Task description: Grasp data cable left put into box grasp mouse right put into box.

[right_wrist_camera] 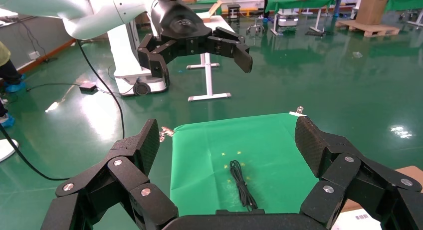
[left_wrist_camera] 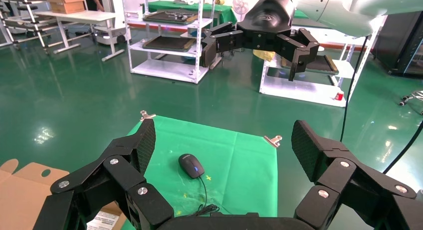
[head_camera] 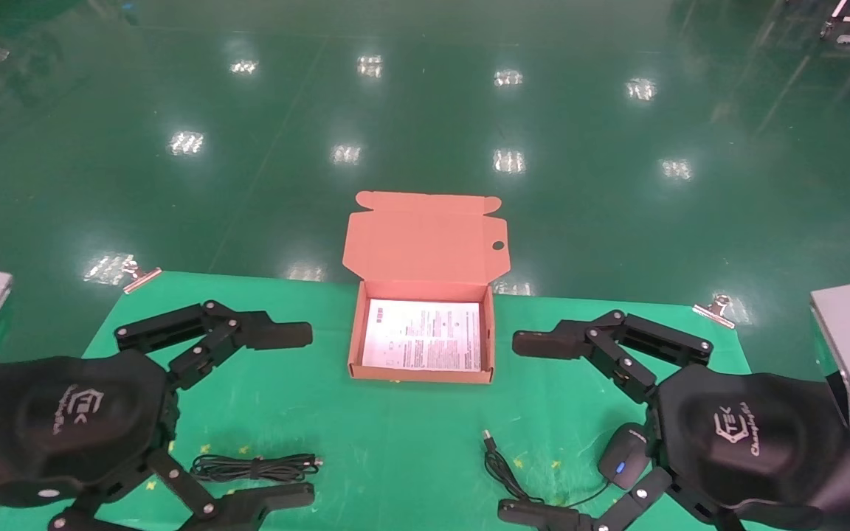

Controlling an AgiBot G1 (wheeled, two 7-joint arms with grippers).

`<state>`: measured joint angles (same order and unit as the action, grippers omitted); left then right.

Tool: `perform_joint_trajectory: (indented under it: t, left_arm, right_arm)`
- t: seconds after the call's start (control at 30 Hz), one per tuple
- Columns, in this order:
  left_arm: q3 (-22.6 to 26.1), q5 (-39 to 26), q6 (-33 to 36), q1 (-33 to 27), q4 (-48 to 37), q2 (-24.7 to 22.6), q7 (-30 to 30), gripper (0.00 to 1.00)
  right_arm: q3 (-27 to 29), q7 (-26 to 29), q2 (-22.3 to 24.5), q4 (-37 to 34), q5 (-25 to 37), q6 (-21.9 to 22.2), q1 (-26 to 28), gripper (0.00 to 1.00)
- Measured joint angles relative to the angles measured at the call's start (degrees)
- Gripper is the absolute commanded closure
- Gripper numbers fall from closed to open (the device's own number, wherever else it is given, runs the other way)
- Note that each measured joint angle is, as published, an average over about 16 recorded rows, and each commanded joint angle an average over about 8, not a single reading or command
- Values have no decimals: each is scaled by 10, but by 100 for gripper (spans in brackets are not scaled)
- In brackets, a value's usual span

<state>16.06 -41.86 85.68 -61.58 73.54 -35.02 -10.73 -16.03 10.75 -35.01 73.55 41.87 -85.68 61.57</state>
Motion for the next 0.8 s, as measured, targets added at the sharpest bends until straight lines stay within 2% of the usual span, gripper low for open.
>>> perform_joint_trajectory:
  t: [0.27,0.43,0.6,0.8]
  left_arm:
    - [4,-8,1,-5,1,1,-3,0]
    - [19,-37,9,-23,1,2,-17,0]
    - [56,-92,24,-61,0,0,-44,0]
    - [141,-195,44,-140,2,-13,-78,0]
  right_arm:
    - [-1,-2,3,3,7,-1,3,0]
    - [-8,-12,10,10,37,-7,18,0]
    - [-32,-40,15,22,107,-19,56,0]
    - [-101,-107,5,35,241,-35,136,0]
